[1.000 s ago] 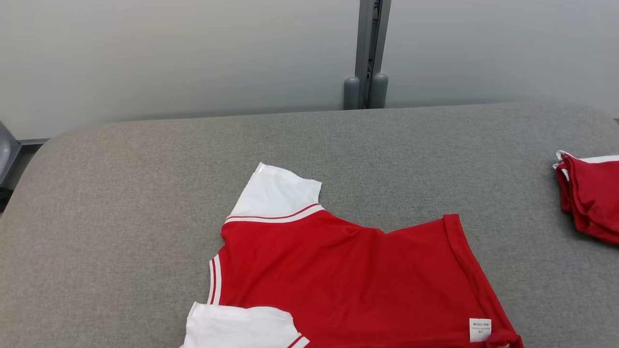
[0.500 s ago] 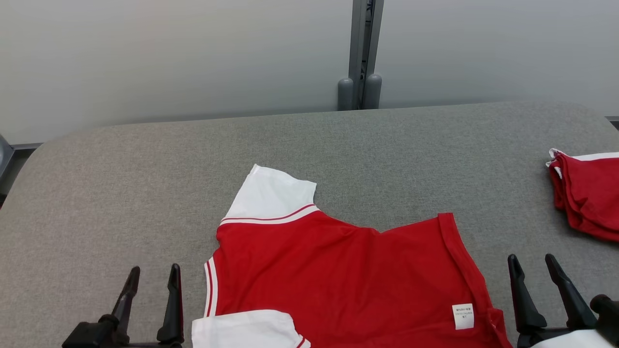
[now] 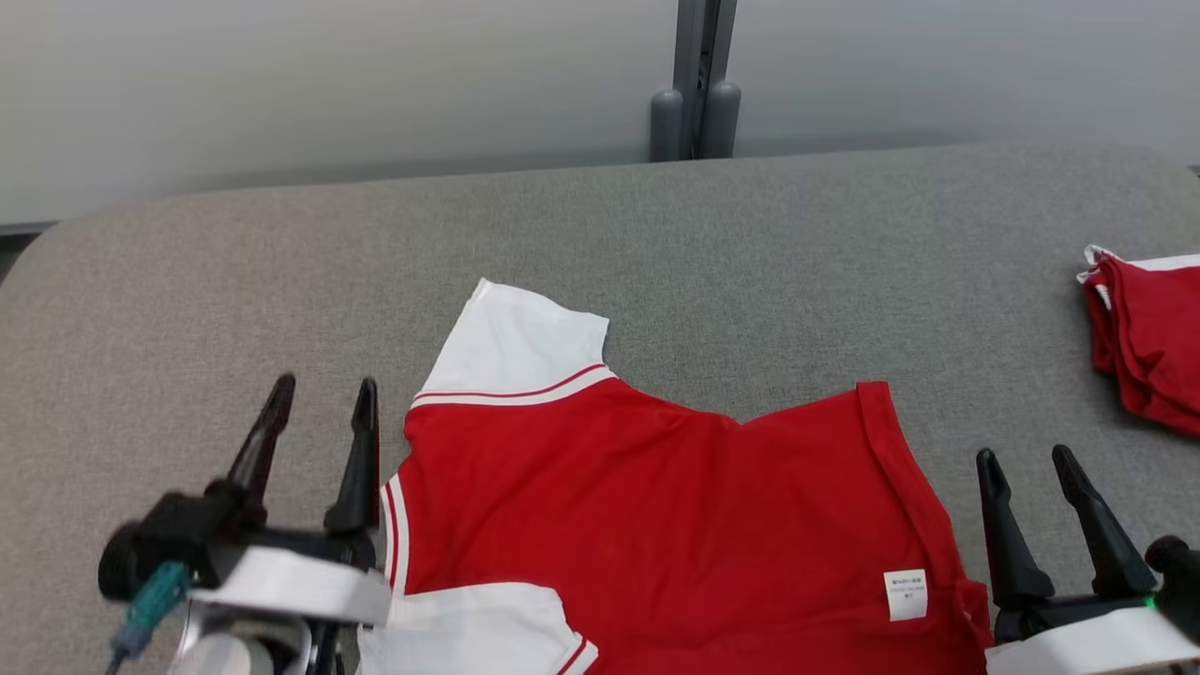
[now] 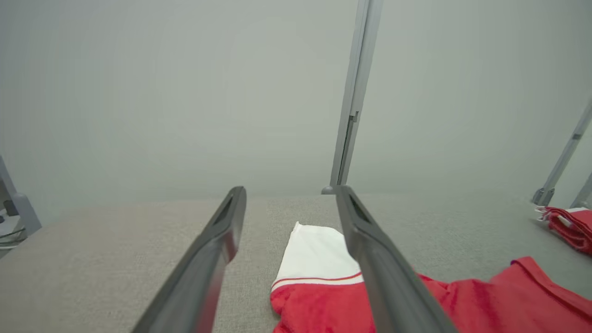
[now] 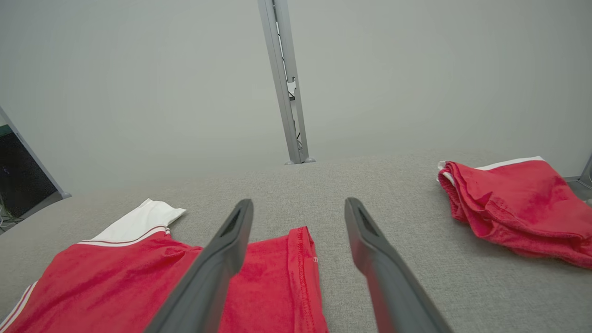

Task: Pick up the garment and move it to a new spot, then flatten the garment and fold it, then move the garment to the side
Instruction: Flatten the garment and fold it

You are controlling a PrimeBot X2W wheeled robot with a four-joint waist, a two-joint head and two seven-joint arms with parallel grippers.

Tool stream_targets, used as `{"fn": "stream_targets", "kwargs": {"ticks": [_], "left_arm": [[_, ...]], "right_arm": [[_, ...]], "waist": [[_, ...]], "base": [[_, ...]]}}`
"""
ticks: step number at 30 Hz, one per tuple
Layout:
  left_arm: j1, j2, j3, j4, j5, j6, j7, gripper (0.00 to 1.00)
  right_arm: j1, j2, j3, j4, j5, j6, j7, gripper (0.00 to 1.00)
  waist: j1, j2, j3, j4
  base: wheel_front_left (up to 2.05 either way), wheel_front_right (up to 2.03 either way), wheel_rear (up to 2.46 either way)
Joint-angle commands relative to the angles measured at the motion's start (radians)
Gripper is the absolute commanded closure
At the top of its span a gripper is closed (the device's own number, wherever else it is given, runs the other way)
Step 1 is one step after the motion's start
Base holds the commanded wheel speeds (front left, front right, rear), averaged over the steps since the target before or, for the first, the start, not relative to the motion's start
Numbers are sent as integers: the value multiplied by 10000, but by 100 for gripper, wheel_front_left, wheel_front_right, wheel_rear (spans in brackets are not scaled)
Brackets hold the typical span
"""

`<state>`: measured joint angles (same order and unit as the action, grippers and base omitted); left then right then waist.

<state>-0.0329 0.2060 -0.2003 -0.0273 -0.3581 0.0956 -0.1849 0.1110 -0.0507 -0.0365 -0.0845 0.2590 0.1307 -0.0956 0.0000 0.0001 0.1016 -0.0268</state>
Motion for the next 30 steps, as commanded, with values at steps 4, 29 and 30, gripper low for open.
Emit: {"fn": "stream_targets", "kwargs": {"ticks": [4,29,30], "left_arm": [[-2130,191,-193,603,-42,-605,452,0],[-8775,-17,-1794,9745,-1473,-2276,2972,100],[-8798,-71,-1922,9901,-1514,-2279,2998,100]], "right_arm": [[-619,-19,51,-151,115,0,-120,0],[-2454,-20,738,475,286,0,-437,0],[-2492,-18,703,491,311,0,-395,0]], "waist": [[0,-1,1118,-181],[0,-1,3350,-1230],[0,-1,3355,-1228]], "base": [[0,0,0],[0,0,0],[0,0,0]]}}
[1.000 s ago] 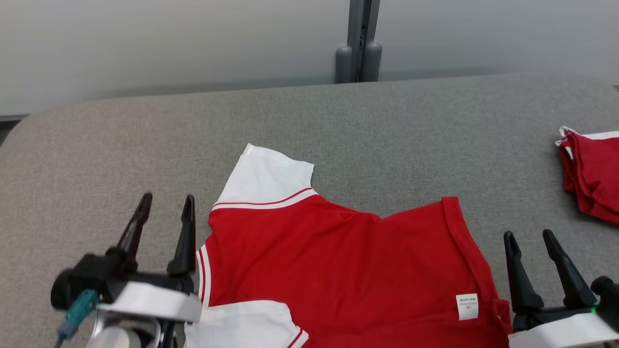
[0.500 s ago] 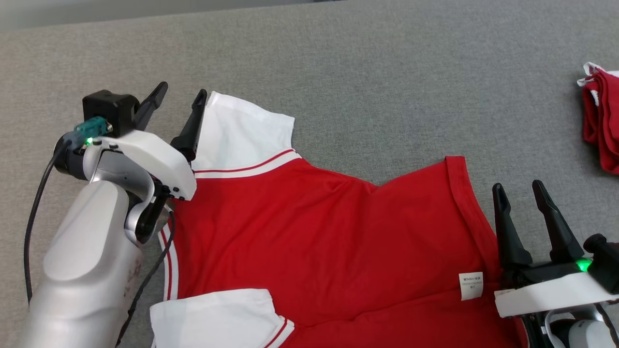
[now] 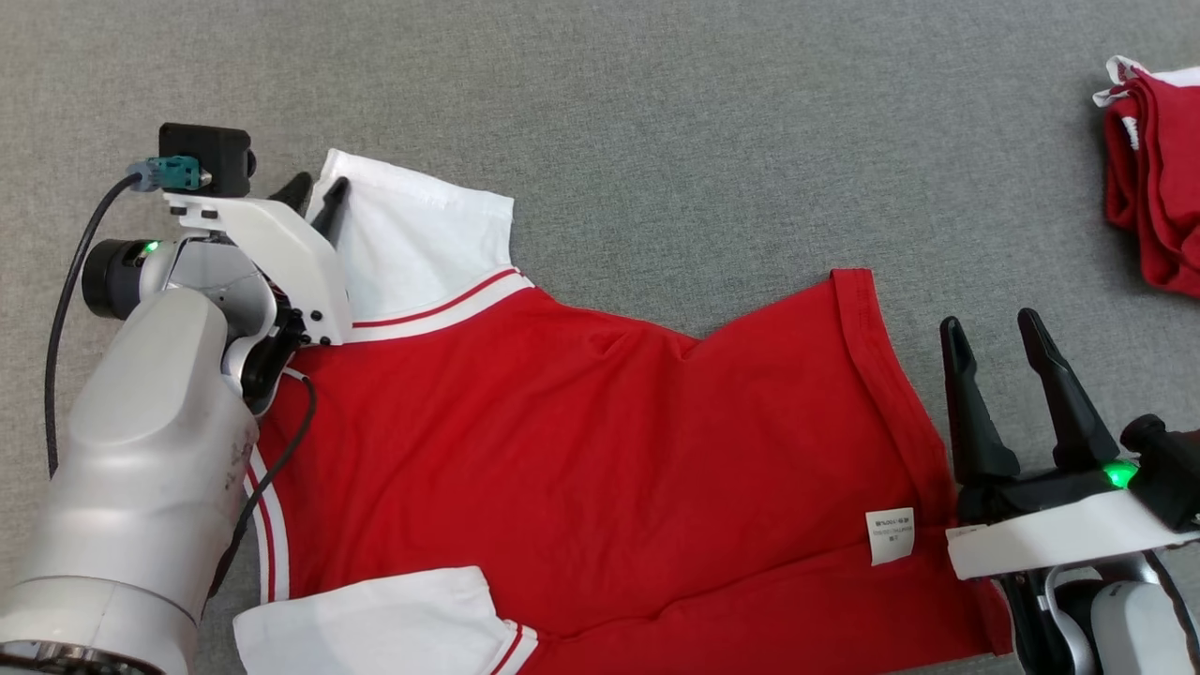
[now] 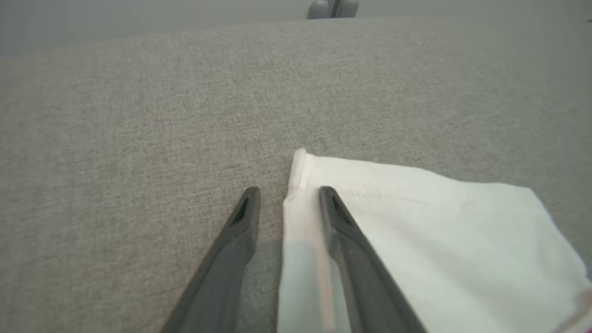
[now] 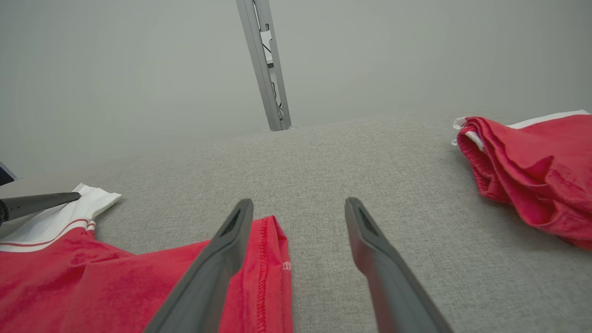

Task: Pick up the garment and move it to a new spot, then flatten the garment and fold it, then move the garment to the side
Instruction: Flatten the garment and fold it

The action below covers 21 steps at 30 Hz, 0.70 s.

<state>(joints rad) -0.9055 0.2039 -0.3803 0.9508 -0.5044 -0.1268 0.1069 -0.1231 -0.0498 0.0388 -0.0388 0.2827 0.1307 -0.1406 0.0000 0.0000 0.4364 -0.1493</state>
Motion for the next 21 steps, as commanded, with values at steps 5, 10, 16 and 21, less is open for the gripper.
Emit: {"fn": "stream_targets", "kwargs": {"ticks": [5,10,16,21], "left_arm": [[87,-197,-586,246,-236,-60,-788,100],[307,-373,-1018,93,-405,-37,-1594,100],[274,-482,-1426,11,-630,-38,-2124,100],[168,-528,-1599,49,-789,-38,-2424,100]], "right_arm": [[-508,-216,-167,194,65,0,317,0],[-983,-770,70,452,156,0,1185,0],[-1492,-1305,538,751,341,0,2735,0],[-1735,-1488,479,1121,276,0,3721,0]], "waist": [[0,0,-36,136],[0,0,-11,608],[0,0,9,1071],[0,0,-13,1238]], "base": [[0,0,0],[0,0,0],[0,0,0],[0,0,0]]}}
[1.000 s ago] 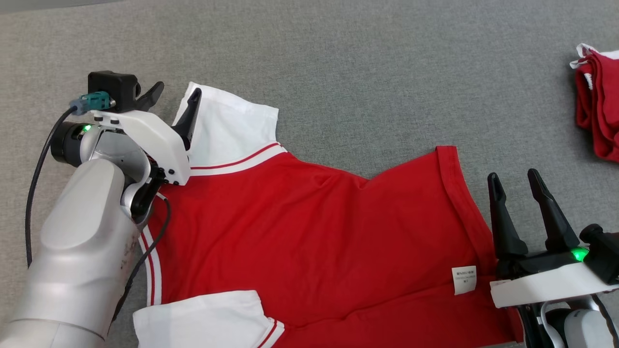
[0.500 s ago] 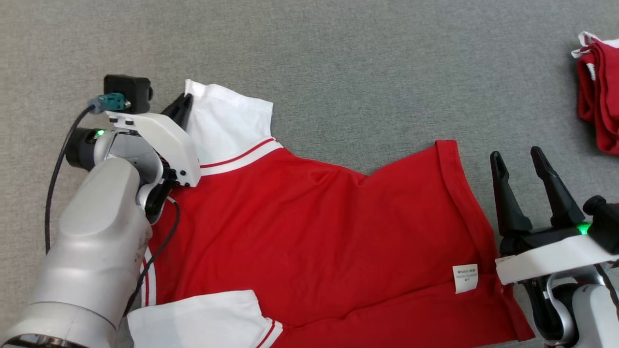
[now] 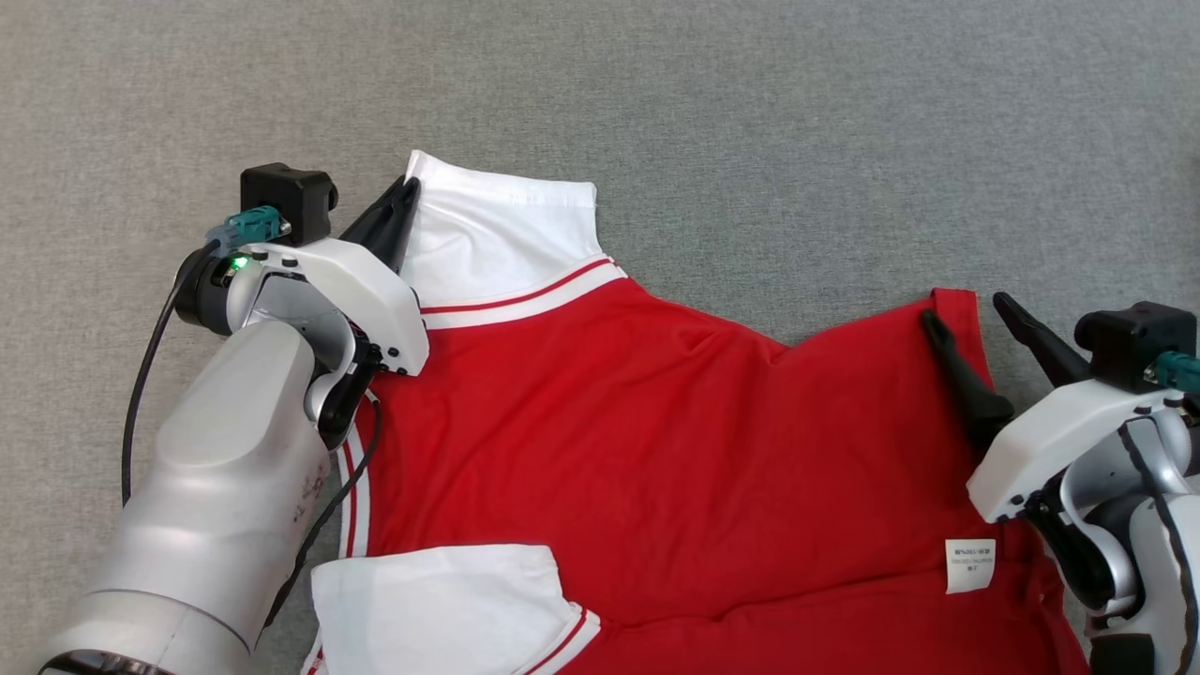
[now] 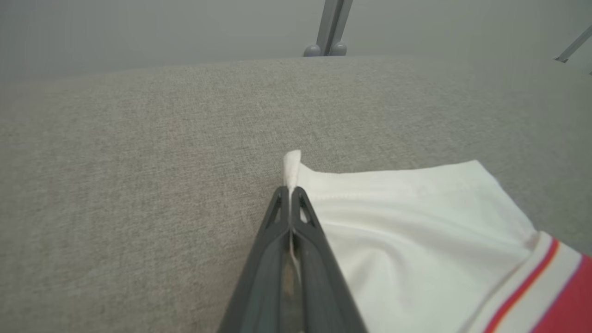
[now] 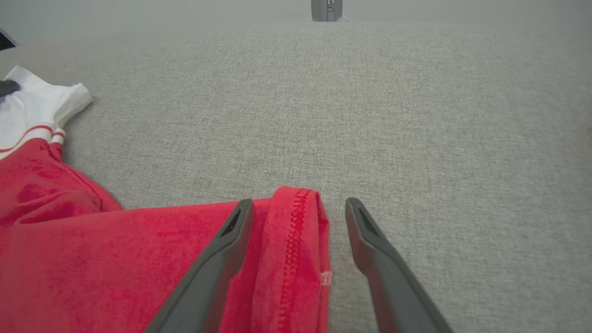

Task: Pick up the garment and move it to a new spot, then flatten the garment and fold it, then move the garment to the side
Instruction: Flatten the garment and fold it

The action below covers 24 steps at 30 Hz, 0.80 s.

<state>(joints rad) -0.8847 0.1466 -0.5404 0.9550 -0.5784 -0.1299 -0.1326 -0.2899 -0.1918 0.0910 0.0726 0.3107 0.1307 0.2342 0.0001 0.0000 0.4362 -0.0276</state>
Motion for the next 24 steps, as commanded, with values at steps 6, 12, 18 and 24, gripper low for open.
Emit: {"fn": "stream_targets", "kwargs": {"ticks": [6,12,18,24], "left_arm": [[-153,133,-141,65,-311,-8,-582,100],[-393,306,0,-102,-410,-8,-1062,100],[-214,557,329,-919,-384,80,-1290,100],[943,984,902,-3113,-254,424,-1323,100]], "right_arm": [[-284,-30,-524,248,51,0,1043,100],[-696,89,-1001,234,255,0,682,100],[-782,405,-1500,236,856,0,201,100],[-313,661,-1958,-28,1914,0,19,100]], "waist": [[-1,0,-89,204],[-1,0,-190,294],[-1,0,-385,413],[-1,0,-594,454]], "base": [[0,0,0],[0,0,0],[0,0,0],[0,0,0]]}}
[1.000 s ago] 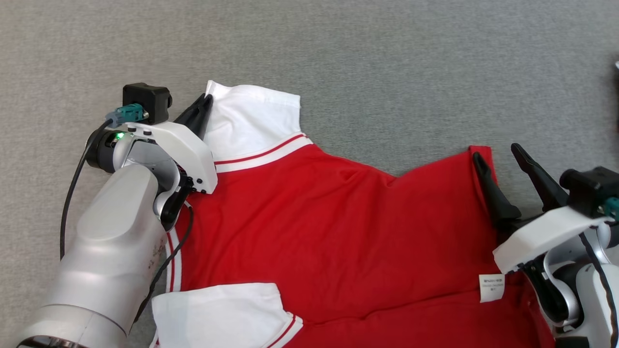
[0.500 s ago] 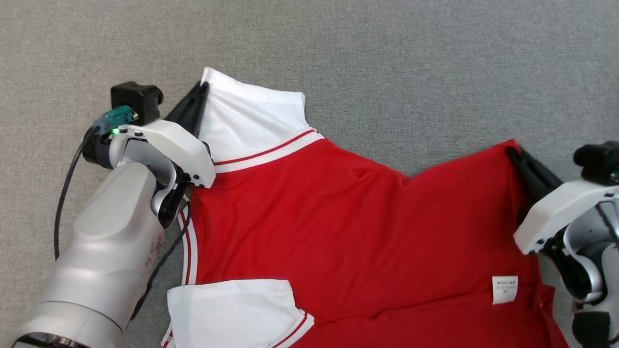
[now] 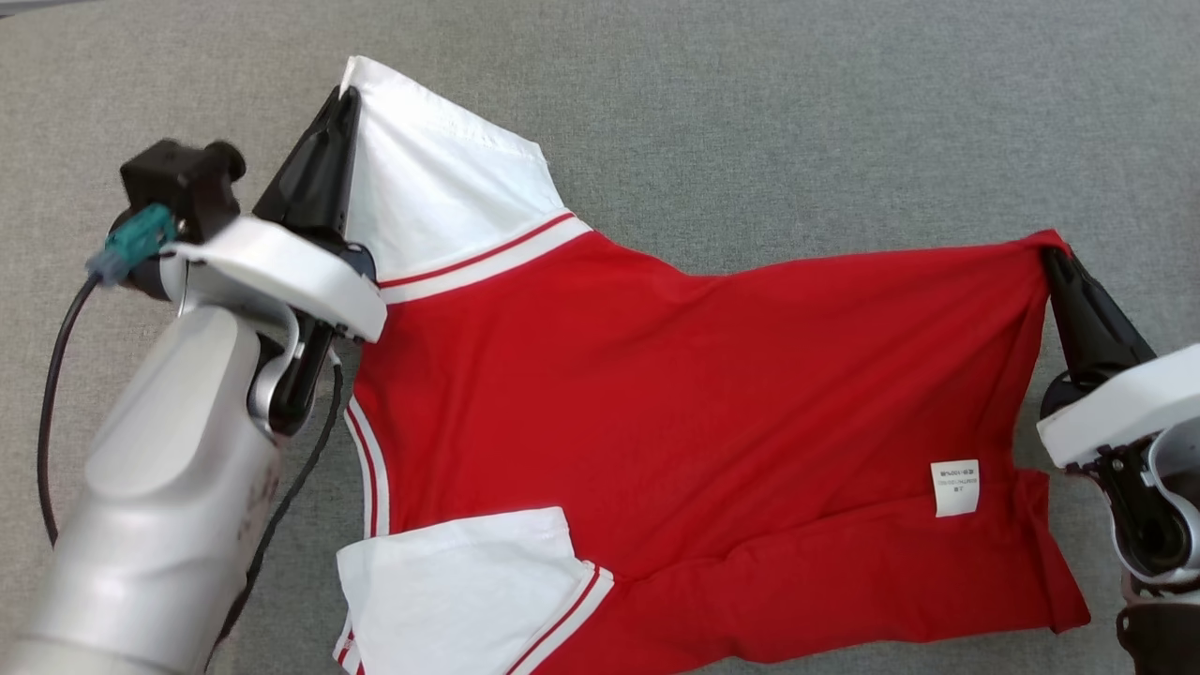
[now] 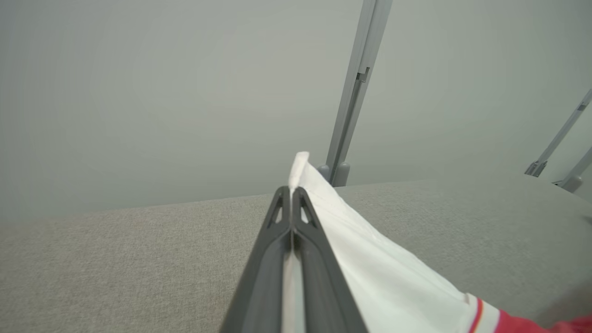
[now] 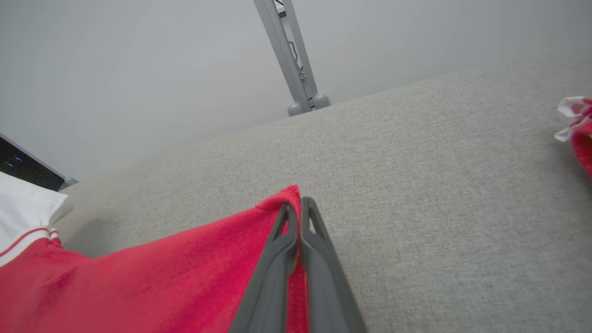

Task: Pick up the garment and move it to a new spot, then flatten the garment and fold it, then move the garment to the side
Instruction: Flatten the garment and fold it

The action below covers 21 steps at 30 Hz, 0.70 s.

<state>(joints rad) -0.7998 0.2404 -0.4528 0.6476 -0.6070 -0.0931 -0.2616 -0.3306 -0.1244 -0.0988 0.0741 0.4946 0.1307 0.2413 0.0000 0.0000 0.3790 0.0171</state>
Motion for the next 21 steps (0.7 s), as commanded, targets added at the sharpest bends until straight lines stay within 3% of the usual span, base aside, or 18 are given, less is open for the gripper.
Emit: {"fn": "stream_targets", "kwargs": {"ticks": [1,6,14,18,21], "left_arm": [[420,143,121,-524,79,128,-33,100],[2427,658,342,-3318,59,671,-30,100],[6227,1588,538,-8120,-383,2142,1017,100],[7759,1909,598,-9789,-652,2812,1614,100],[8383,1988,564,-10358,-845,3053,1871,100]], "right_arm": [[175,29,-87,-121,330,0,-46,100],[861,123,-319,-446,1274,0,113,100],[2088,355,-920,-792,2447,2,259,100],[2638,525,-1140,-804,3003,2,240,100],[2893,606,-1198,-774,3399,2,248,100]], "waist": [[0,0,-56,11],[0,0,-274,-6],[0,0,-573,127],[0,0,-740,236],[0,0,-818,290]], "base": [[0,0,0],[0,0,0],[0,0,0],[0,0,0],[0,0,0]]}}
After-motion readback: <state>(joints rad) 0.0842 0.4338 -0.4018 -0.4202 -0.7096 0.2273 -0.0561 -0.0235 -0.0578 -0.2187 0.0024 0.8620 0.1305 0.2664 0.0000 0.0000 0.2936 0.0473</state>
